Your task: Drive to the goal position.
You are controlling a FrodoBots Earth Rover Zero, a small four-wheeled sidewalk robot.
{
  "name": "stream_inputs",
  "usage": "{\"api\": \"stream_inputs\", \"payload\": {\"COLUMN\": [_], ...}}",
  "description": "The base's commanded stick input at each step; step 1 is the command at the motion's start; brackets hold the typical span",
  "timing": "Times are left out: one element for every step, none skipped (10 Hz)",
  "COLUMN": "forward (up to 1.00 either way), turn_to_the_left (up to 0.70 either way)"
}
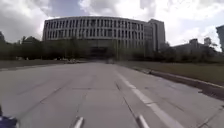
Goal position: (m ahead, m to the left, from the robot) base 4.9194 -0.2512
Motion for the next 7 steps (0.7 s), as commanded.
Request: {"api": "stream_inputs", "payload": {"forward": [0.7,0.7,0.7,0.7,0.7,0.7,0.7], "turn_to_the_left": [0.0,0.0,0.0,0.0,0.0,0.0,0.0]}}
